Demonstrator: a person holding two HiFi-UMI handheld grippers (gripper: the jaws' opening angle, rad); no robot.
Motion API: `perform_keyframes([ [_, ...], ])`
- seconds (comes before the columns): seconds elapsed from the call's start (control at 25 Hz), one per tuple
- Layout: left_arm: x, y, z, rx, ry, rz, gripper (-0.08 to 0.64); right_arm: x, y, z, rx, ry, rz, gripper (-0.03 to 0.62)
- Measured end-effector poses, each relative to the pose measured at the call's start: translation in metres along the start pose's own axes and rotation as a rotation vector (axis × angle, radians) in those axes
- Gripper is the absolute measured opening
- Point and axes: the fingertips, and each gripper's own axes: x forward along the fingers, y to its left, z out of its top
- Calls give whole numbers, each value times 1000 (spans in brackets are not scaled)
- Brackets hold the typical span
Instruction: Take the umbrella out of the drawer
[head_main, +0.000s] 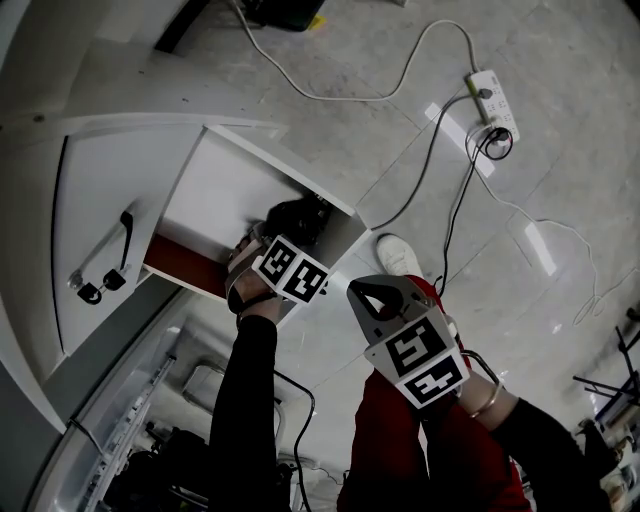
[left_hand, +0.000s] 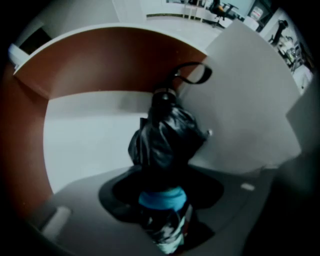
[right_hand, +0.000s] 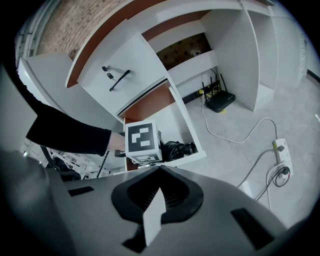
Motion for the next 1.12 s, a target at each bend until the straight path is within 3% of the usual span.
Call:
perform_keyframes([
  [0.36, -30, 3, 1, -57, -72, 12, 195, -13, 8, 5, -34, 4, 0, -2],
  [1.12, -132, 17, -6, -234, -257, 115, 183, -50, 24, 39, -100, -31, -22, -2],
])
